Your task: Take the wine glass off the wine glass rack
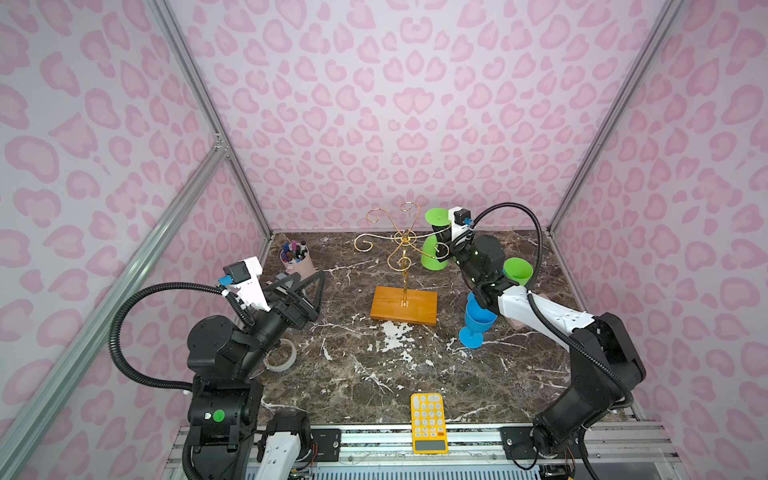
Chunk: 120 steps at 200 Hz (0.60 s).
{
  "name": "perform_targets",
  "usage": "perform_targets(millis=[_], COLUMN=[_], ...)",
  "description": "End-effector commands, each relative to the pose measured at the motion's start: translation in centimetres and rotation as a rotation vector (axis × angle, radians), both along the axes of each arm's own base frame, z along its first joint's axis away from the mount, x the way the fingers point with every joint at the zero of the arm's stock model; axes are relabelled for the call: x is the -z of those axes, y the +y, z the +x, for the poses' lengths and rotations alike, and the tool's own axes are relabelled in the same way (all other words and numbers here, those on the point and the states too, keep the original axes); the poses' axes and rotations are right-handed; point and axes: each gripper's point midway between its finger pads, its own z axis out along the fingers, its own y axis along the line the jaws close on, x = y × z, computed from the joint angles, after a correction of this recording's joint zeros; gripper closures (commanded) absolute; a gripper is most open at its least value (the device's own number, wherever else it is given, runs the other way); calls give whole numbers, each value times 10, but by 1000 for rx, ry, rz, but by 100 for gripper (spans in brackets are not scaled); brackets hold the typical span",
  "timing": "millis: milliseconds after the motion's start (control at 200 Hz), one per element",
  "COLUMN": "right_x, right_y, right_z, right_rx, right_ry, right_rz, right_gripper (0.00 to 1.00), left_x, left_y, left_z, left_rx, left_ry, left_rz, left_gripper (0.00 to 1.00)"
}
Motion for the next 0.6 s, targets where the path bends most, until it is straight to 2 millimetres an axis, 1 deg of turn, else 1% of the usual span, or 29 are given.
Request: perform_targets(millis=[0,360,595], right_x=[31,29,21], right_y=[3,4,5], right_z=[0,-1,-1], right_rx=[-13,-12,-16], right_ry=[88,86,65], right_rz=[-39,-50,-41], right_gripper=[100,100,100], left_x=[-11,-17,-10], left_y=[-3,-7,-10], left_z=[2,12,25], left_rx=[22,52,75], left_ry=[-46,-65,-37], left_rz=[-11,-34,-55], left_gripper=[3,3,3])
